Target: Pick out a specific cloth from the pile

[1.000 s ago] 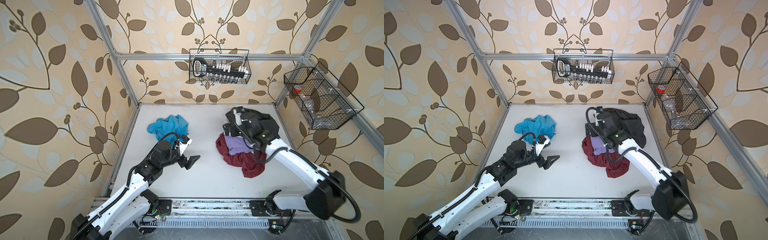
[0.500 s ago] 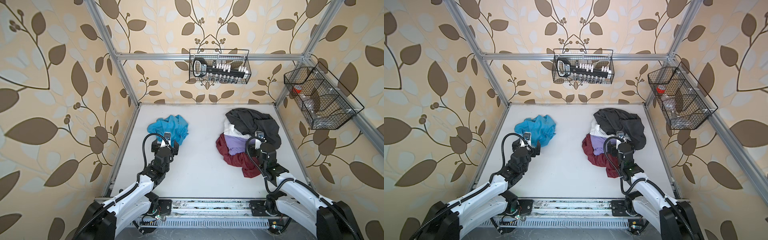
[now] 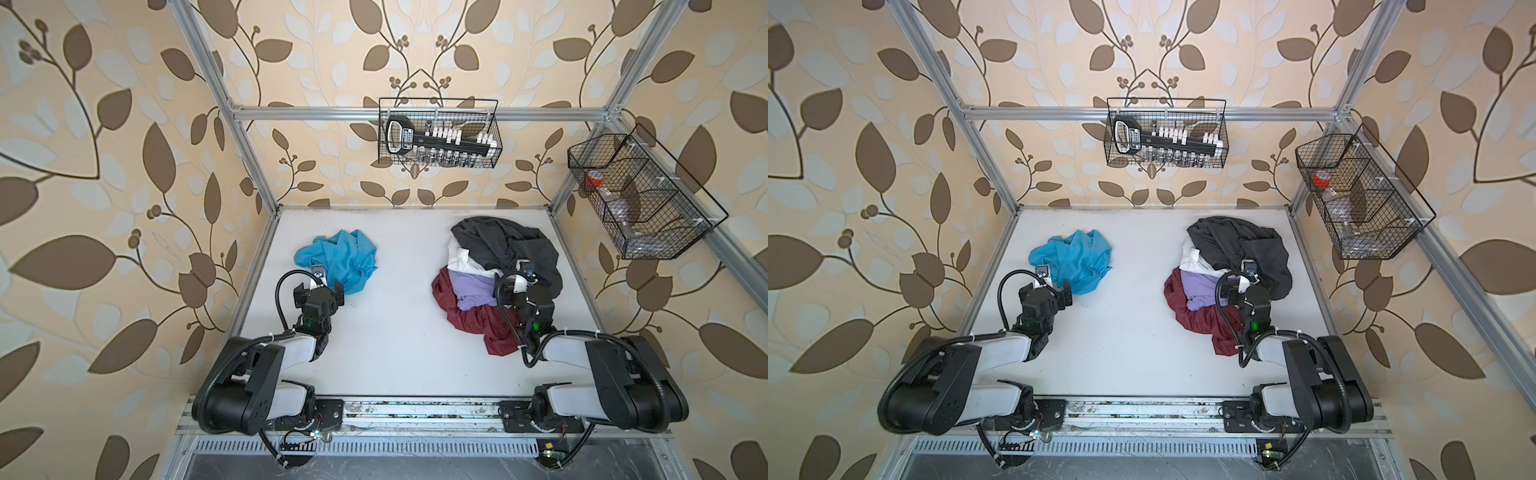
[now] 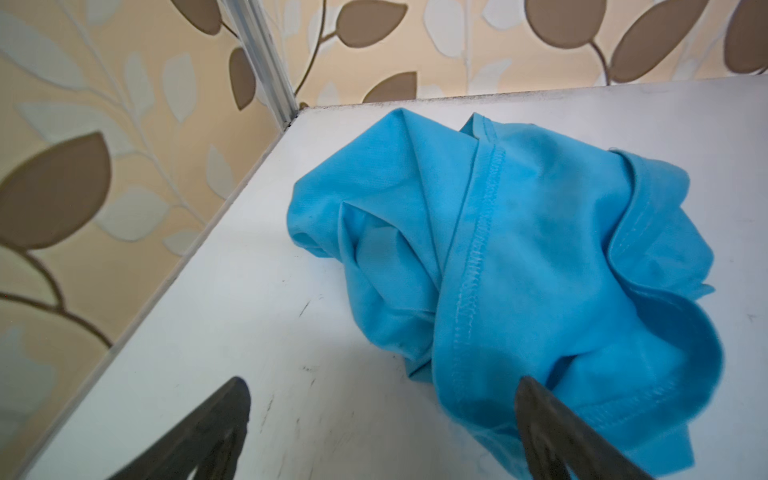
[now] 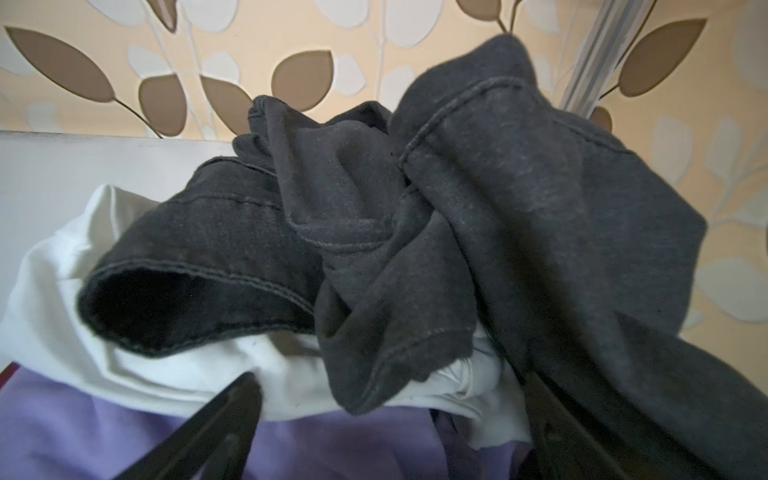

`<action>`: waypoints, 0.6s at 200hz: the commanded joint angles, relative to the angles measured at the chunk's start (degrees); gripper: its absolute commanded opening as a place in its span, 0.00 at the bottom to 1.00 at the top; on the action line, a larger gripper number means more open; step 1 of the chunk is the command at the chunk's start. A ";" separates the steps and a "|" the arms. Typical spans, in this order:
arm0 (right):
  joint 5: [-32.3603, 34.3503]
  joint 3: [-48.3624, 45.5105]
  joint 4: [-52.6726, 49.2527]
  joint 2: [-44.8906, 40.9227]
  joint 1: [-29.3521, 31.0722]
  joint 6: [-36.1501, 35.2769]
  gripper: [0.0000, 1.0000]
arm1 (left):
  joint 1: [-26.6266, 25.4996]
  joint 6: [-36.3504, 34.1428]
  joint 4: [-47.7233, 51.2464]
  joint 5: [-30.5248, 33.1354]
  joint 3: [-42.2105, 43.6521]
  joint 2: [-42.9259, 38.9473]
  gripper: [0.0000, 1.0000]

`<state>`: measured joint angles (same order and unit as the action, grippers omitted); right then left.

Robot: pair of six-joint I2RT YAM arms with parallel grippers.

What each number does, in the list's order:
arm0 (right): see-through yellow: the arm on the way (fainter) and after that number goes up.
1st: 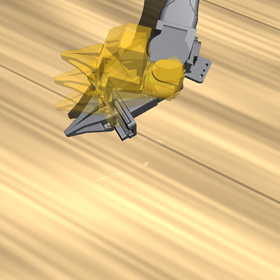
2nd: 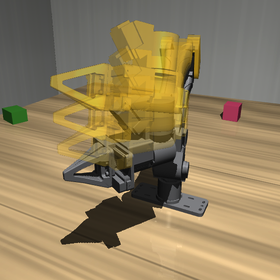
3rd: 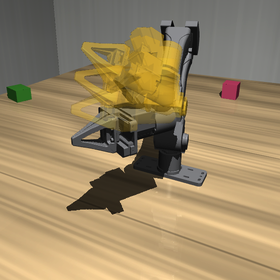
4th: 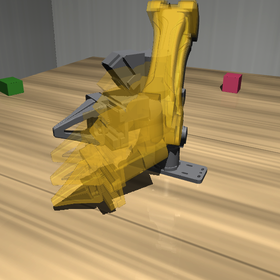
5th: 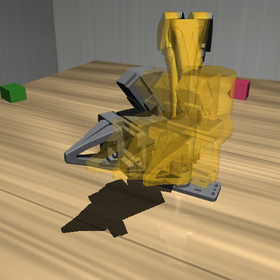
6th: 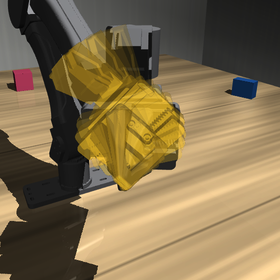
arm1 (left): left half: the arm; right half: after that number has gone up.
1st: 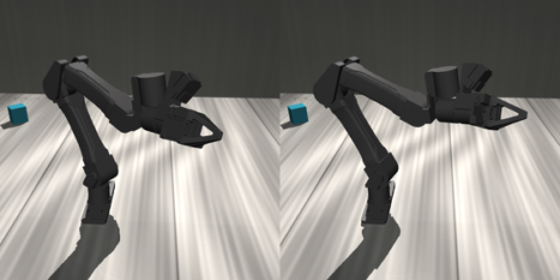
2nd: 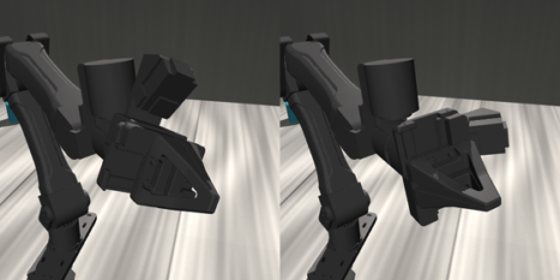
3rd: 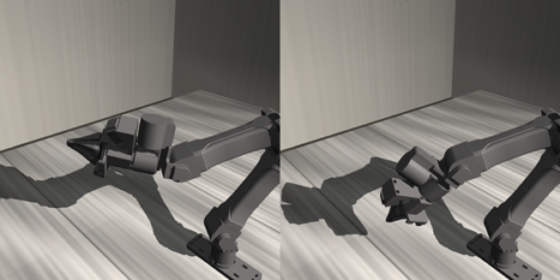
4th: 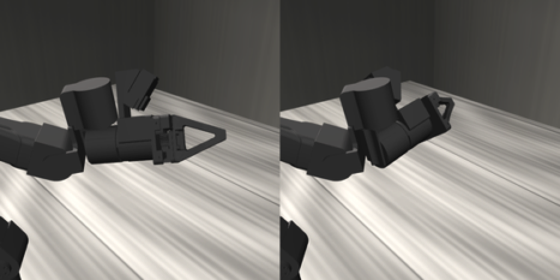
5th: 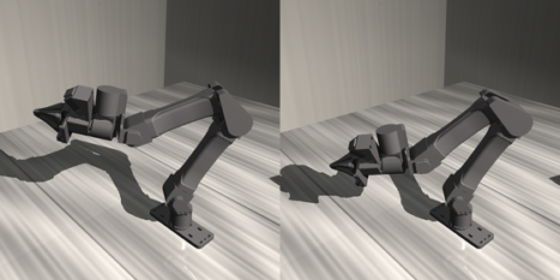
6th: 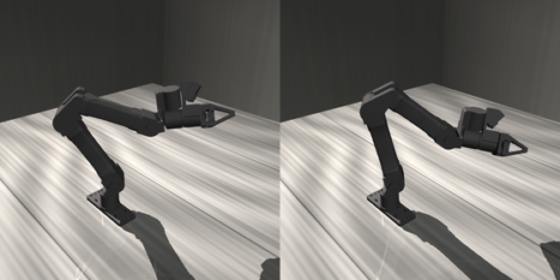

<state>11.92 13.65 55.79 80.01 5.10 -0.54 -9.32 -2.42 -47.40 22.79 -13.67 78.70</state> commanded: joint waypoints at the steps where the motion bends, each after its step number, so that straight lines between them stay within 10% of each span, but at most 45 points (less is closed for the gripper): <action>1: -0.97 -1.48 9.10 2.28 -1.22 0.60 1.00 | 1.23 0.67 -11.13 -5.64 0.28 5.69 0.99; 120: -6.91 -0.47 9.43 5.71 -5.63 3.85 0.99 | 7.30 4.09 4.86 -14.17 -8.39 7.22 0.99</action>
<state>6.04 12.43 64.14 85.58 -0.19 2.57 -2.20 0.47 -43.13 9.54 -21.21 85.80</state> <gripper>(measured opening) 0.995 0.989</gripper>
